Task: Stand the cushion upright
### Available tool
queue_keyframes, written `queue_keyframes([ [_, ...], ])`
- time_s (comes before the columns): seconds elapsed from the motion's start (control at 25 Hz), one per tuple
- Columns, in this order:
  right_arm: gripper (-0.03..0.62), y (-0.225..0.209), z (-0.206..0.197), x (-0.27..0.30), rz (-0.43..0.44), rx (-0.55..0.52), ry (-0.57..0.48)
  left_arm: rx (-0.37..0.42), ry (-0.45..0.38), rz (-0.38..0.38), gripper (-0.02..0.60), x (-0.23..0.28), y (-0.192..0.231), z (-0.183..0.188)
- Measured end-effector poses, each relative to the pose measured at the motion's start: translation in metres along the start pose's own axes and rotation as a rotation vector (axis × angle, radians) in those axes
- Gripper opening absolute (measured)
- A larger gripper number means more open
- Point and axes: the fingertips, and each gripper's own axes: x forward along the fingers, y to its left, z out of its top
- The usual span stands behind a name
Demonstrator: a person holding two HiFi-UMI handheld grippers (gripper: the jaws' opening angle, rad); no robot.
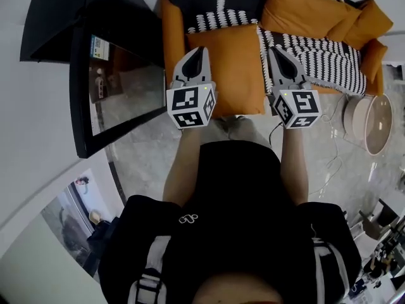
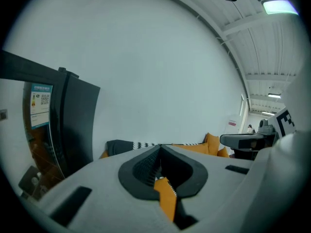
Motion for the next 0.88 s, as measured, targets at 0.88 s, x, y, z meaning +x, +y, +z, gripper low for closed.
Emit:
queue_keyframes([
  [0.88,0.011,-0.035,-0.192,0.016,0.002,0.107,0.371,-0.079,0.486,0.028,0.011,0.021,0.011,-0.218],
])
